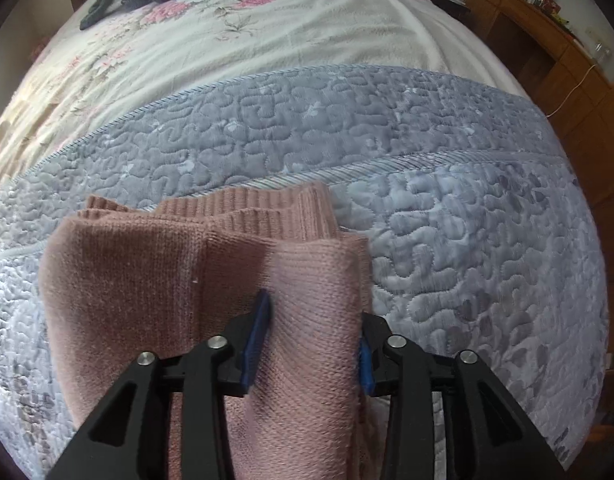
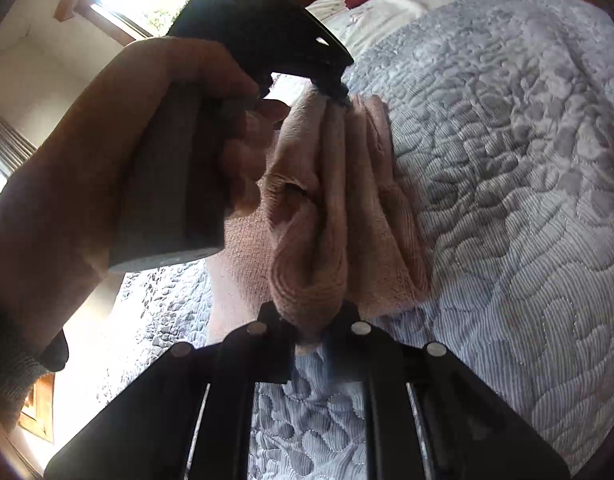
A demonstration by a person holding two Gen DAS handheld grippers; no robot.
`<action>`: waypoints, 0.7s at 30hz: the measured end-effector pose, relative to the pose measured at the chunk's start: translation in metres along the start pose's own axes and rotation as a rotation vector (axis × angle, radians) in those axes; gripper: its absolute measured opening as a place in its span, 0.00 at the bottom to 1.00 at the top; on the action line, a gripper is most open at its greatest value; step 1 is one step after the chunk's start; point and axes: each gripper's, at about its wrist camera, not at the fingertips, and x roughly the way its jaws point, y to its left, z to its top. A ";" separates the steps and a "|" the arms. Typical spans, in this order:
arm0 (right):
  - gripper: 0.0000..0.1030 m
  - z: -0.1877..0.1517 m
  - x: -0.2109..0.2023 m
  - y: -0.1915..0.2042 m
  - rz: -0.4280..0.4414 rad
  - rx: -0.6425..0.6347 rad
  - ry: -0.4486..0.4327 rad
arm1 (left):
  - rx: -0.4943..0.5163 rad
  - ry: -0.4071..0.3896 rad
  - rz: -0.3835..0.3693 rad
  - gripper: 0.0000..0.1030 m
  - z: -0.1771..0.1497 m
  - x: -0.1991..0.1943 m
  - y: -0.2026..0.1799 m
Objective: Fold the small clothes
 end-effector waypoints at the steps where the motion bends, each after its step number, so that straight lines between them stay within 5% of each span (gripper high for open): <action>1: 0.09 0.000 0.002 -0.007 0.032 0.035 0.012 | -0.026 -0.019 -0.085 0.50 0.000 -0.004 0.006; 4: 0.31 0.003 0.002 -0.028 0.146 0.157 0.028 | -0.114 -0.045 -0.292 0.53 0.002 -0.021 0.034; 6: 0.59 0.006 -0.003 -0.038 0.212 0.215 0.008 | -0.117 -0.072 -0.348 0.54 0.002 -0.039 0.049; 9: 0.73 0.016 0.000 -0.044 0.311 0.264 0.037 | -0.067 -0.143 -0.421 0.60 -0.005 -0.078 0.072; 12: 0.76 0.033 0.017 -0.044 0.355 0.257 0.141 | -0.008 -0.163 -0.478 0.61 -0.025 -0.105 0.093; 16: 0.66 0.053 0.046 -0.040 0.371 0.218 0.280 | 0.069 -0.133 -0.485 0.61 -0.056 -0.110 0.113; 18: 0.13 0.061 0.054 -0.040 0.340 0.202 0.328 | 0.085 -0.123 -0.482 0.61 -0.068 -0.108 0.122; 21: 0.11 0.071 0.030 -0.047 0.268 0.177 0.255 | 0.072 -0.111 -0.520 0.61 -0.081 -0.105 0.133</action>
